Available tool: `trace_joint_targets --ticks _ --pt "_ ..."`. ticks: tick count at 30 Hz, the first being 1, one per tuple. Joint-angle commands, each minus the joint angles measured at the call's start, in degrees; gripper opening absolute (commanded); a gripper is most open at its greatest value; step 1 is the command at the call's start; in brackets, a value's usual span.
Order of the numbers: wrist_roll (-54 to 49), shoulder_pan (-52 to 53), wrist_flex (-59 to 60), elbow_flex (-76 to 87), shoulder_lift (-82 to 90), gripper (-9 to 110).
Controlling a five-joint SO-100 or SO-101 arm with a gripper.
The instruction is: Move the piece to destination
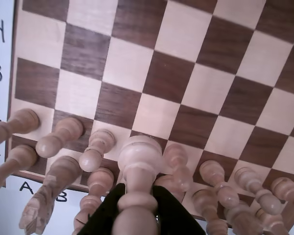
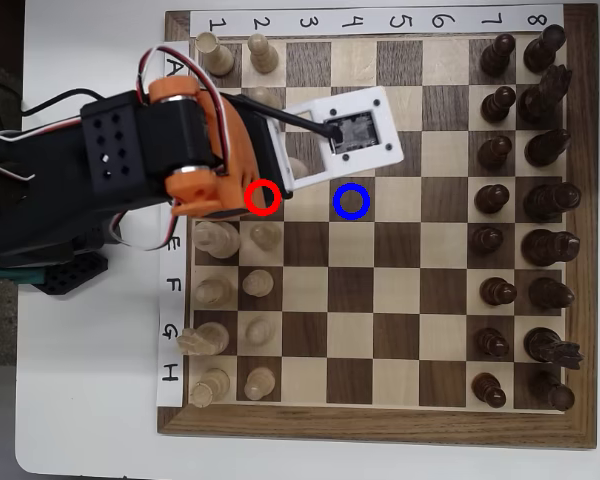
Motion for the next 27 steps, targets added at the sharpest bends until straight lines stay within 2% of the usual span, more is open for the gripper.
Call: trace_joint_targets --ticks 1,10,27 --pt "-0.18 -0.09 0.79 -5.54 -0.53 0" --pt "-0.18 -0.79 0.18 -10.2 -6.77 0" --pt "-0.26 1.93 -12.13 -10.11 -19.51 0"
